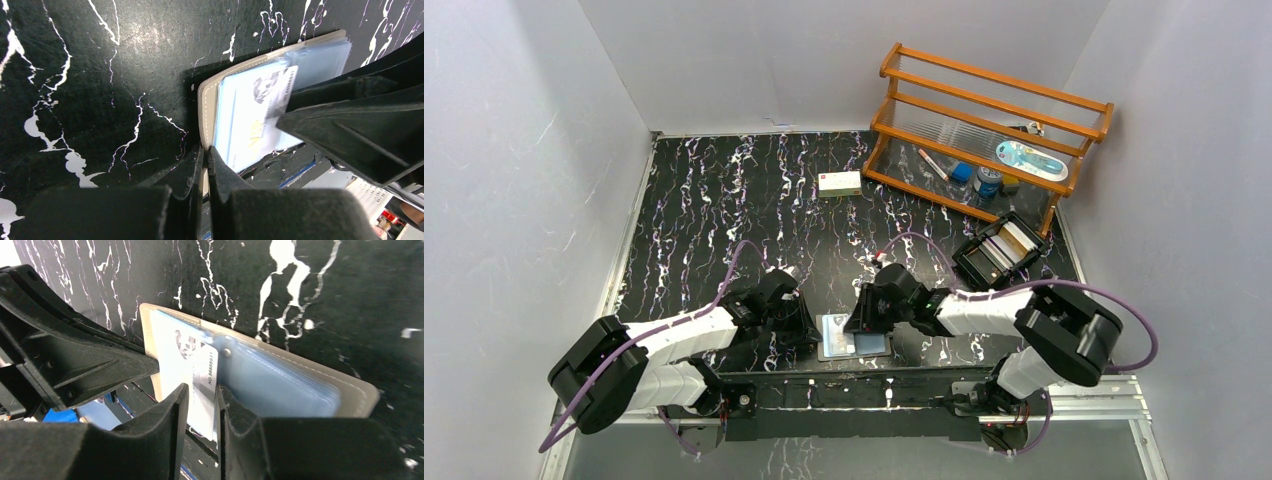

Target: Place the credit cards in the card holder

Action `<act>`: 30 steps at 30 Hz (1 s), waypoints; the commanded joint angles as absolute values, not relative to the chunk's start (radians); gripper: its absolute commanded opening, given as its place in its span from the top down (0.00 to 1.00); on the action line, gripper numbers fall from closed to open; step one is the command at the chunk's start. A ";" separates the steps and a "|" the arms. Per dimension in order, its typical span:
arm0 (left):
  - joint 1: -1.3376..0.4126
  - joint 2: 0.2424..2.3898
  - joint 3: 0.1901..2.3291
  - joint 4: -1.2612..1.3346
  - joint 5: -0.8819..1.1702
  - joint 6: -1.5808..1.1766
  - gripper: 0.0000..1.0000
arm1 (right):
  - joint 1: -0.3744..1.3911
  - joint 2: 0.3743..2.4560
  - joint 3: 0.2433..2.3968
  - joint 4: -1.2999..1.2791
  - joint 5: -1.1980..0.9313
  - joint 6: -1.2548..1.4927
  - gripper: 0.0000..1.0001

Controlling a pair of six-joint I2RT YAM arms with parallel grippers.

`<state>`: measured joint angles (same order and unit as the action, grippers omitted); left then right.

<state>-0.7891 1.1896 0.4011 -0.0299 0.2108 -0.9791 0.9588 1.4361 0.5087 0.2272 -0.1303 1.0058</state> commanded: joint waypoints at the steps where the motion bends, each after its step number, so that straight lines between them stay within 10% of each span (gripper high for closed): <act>1: -0.788 1.175 0.398 -0.049 0.212 -0.974 1.00 | 1.009 1.502 0.581 0.265 -0.147 0.983 0.68; 16: -0.788 1.121 0.433 -0.144 0.141 -0.949 1.00 | 0.917 1.370 0.756 -0.155 0.026 0.695 0.54; 23: -0.788 1.067 0.479 -0.221 0.082 -0.925 0.56 | 0.713 1.330 0.948 -0.410 0.235 0.376 0.47; 30: -0.788 1.001 0.567 -0.312 0.030 -0.866 0.42 | 0.512 1.339 1.067 -0.450 0.443 0.046 0.46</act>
